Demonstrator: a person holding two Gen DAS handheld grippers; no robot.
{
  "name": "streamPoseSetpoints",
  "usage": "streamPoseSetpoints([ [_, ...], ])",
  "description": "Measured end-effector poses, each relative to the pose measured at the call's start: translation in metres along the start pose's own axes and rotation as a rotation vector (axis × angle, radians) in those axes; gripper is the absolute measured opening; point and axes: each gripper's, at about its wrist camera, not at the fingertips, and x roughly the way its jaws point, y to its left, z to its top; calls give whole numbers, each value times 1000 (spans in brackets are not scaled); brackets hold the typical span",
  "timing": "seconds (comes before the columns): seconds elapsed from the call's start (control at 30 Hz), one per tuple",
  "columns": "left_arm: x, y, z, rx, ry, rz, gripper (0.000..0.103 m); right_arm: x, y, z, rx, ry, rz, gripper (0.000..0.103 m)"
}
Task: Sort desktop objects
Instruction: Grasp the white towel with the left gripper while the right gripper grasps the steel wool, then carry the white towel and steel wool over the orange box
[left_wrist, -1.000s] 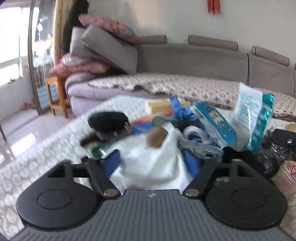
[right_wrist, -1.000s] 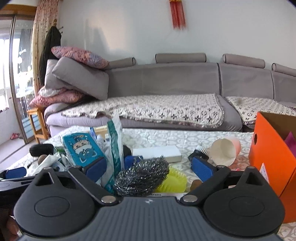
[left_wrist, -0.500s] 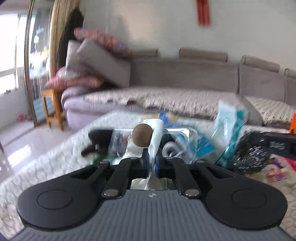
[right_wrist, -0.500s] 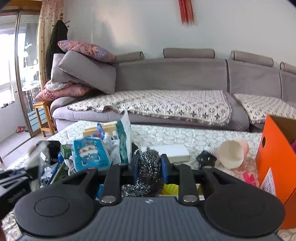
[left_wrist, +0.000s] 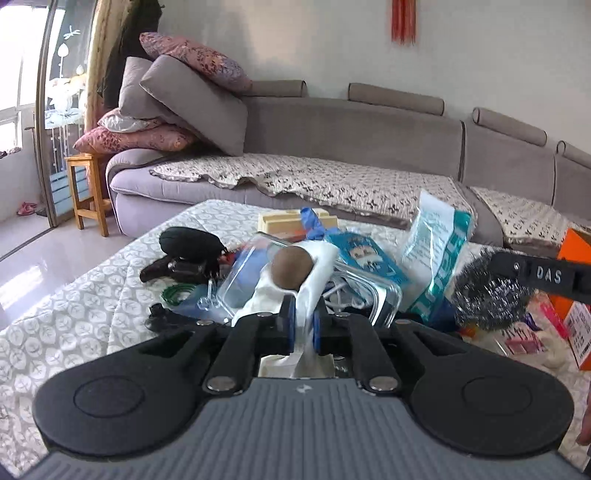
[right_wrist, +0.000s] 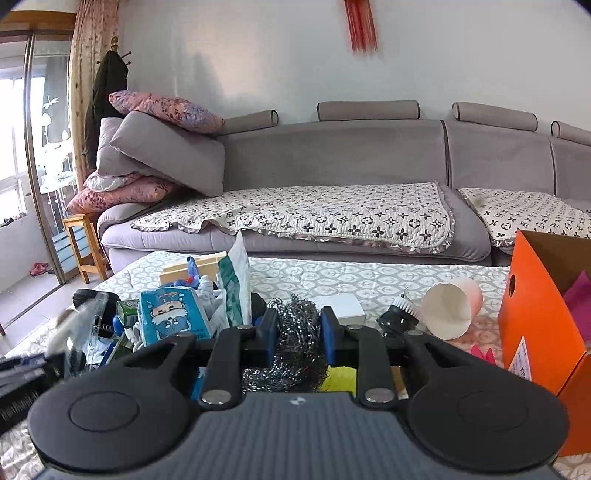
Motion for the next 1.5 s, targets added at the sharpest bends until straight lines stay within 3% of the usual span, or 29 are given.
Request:
streamPoseSetpoints([
  [0.03,-2,1,-1,-6,-1,-4,19,1,1,0,-3,1,3,22],
  [0.07,-5,2,1,-9,-7,-3,38,-1,0,0,-4,1,6,22],
  [0.13,-11,1,0,-13,-34,13,66,0,1,0,-6,3,11,22],
  [0.23,-16,-5,2,2,-50,16,63,-1,2,1,-4,2,11,22],
  [0.27,-12,-4,3,5,-39,16,48,-1,2,1,-3,0,10,22],
  [0.3,-10,-5,2,12,-22,26,40,-1,1,1,-3,-1,10,22],
  [0.4,0,-1,-3,-18,52,47,39,-3,0,1,1,1,9,22],
  [0.5,1,-5,-8,25,52,60,37,-3,0,1,2,-1,8,22],
  [0.63,-4,-9,-10,55,57,32,9,-4,0,0,0,-3,5,22],
  [0.77,-9,-9,-6,40,65,6,7,-6,0,3,-9,5,13,21],
  [1.13,-51,-24,5,126,-191,-36,7,-41,-6,29,-5,-129,30,19],
  [1.5,-55,-29,7,149,-276,-41,7,-54,-8,39,20,-190,45,19],
])
